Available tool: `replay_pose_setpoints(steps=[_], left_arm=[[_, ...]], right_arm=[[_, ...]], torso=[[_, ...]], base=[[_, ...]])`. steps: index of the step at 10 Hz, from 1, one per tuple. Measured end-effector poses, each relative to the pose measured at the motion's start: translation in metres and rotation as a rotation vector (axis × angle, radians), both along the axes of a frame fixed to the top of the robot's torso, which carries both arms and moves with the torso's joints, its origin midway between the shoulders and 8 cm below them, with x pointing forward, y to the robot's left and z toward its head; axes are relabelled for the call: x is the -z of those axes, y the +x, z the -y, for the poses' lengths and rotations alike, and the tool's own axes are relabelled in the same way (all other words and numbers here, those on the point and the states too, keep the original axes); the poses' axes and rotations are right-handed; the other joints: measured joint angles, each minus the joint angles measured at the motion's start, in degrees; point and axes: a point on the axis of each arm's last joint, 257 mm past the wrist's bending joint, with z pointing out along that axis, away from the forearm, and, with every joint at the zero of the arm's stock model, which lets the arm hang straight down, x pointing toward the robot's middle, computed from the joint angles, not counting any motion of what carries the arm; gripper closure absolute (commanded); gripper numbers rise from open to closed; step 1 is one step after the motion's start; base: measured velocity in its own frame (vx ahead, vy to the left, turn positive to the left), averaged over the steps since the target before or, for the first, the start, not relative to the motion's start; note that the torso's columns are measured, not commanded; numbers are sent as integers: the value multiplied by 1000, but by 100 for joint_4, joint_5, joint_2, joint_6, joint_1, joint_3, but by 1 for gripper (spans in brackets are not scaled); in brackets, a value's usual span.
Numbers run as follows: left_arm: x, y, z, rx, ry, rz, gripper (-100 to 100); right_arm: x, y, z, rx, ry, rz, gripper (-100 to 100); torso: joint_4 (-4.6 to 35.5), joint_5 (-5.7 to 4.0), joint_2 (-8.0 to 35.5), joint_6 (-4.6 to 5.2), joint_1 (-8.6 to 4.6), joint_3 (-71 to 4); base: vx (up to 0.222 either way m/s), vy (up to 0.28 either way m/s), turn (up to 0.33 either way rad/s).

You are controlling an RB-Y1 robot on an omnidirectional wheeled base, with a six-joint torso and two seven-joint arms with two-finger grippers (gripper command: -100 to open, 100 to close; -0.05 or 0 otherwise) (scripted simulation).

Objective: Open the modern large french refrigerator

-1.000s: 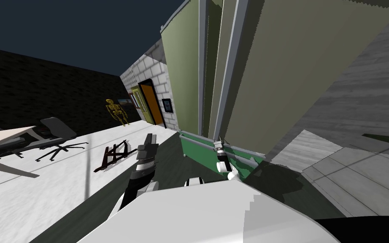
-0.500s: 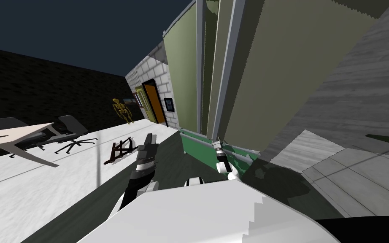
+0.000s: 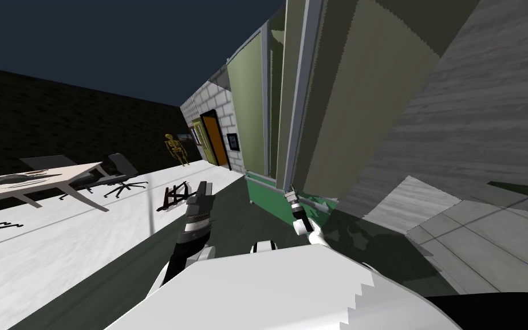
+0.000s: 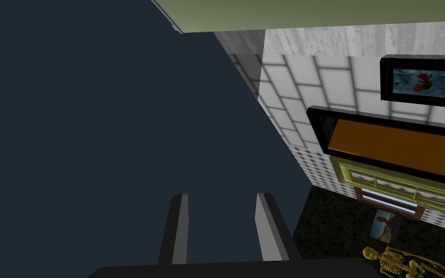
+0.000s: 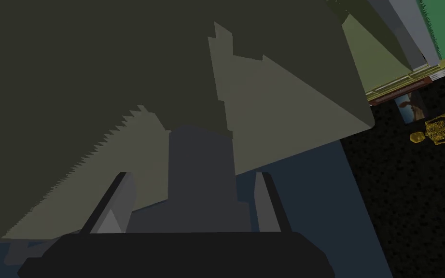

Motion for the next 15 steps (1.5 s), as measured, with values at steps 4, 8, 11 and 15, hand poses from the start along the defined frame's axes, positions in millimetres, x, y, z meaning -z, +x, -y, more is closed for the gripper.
replay_pose_setpoints(steps=[4,8,11,15], left_arm=[[0,0,0,0,0,0,0],[0,0,0,0,0,0,0],[0,0,0,0,0,0,0],[0,0,0,0,0,0,0]], right_arm=[[5,-6,-23,-81,14,-18,100],[4,-30,-54,-165,23,-3,100],[3,-45,-73,-218,25,6,100],[4,-67,-97,-283,39,11,100]], torso=[[-5,1,-34,-8,13,-19],[-4,0,-15,-8,13,-8],[-4,-2,1,-8,13,2],[-6,-4,5,-4,3,3]], base=[[-94,-71,8],[5,-77,-20],[-8,-61,-20],[-16,-77,-18]])
